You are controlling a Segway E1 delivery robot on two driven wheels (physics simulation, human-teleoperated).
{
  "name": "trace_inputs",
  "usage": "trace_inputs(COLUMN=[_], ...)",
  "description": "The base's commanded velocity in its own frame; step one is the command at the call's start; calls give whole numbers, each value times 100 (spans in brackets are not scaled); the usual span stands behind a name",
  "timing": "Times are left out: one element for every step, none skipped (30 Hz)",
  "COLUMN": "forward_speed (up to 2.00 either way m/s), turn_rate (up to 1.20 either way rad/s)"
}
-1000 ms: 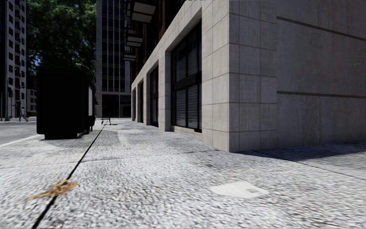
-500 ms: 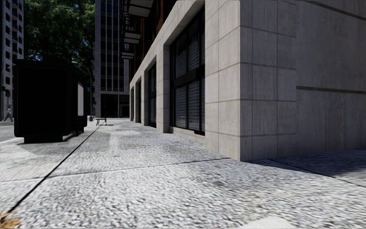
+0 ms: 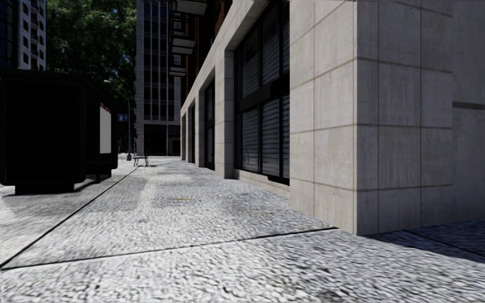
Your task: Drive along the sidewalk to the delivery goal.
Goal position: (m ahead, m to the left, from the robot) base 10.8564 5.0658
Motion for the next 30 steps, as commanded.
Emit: trace_inputs(forward_speed=[154,154,154,154,154,154,154,154,154,154,154,154,154,154,154,154,154,154,154,154,154,154,154,154,154,154,154,154,154,153], turn_rate=[34,34,34,34,35,35,35,35,35,35,35,35,35,35,35,35,35,35,35,26,26,13,0,0,0,0,0,0,0,5])
